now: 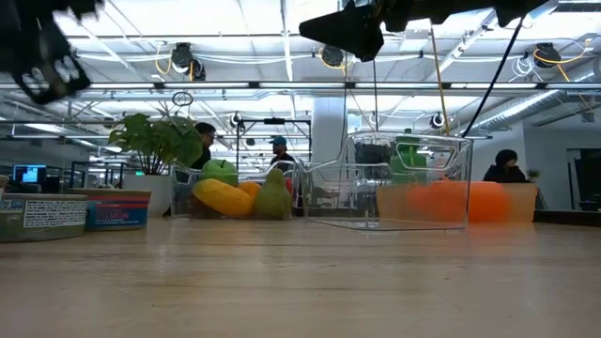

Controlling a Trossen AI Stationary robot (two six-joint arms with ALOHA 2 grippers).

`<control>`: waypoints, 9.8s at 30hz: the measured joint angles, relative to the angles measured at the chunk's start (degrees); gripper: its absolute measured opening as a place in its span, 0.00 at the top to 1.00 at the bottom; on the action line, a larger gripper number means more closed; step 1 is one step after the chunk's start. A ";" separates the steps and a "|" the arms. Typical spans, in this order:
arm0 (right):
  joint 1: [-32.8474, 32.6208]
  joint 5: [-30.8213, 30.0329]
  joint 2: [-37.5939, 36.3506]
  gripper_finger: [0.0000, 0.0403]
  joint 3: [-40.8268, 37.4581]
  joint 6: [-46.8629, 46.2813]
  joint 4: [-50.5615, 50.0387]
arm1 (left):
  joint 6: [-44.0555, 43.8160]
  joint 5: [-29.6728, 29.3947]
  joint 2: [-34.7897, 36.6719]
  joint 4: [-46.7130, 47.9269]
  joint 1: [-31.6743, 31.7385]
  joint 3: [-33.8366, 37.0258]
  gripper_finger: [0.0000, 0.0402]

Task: Pick & Place Food Item
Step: Adjust the tuna cans on the table, then put the top blue tuna can into the bottom transparent bin

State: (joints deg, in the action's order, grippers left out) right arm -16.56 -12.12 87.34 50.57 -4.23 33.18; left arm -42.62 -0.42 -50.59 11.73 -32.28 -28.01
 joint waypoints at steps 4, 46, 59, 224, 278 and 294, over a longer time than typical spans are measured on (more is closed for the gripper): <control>0.00 0.00 0.02 0.14 0.00 0.00 0.01 | -0.65 2.42 -10.84 15.38 -3.10 -12.20 0.81; -0.02 0.20 0.02 0.14 0.00 -0.01 1.69 | 12.25 -11.31 -37.24 10.70 10.01 -22.06 0.97; -0.02 0.22 0.02 0.14 0.00 -0.25 0.82 | -11.42 -21.01 -21.31 45.96 14.51 -22.58 0.80; -0.02 -0.02 0.02 0.14 0.00 -1.11 0.01 | -10.64 -9.78 -21.60 26.48 28.14 -5.37 0.54; 0.00 -0.02 0.02 0.14 -0.02 -1.11 -0.01 | -4.42 8.53 -24.22 11.33 31.95 -4.89 0.54; 0.00 -0.02 0.02 0.14 -0.02 -1.11 -0.01 | -12.15 -3.70 -24.07 22.92 34.78 -5.27 0.54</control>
State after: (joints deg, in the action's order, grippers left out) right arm -16.56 -12.14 87.35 50.55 -5.34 33.17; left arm -54.76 -4.12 -74.65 34.66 2.50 -33.28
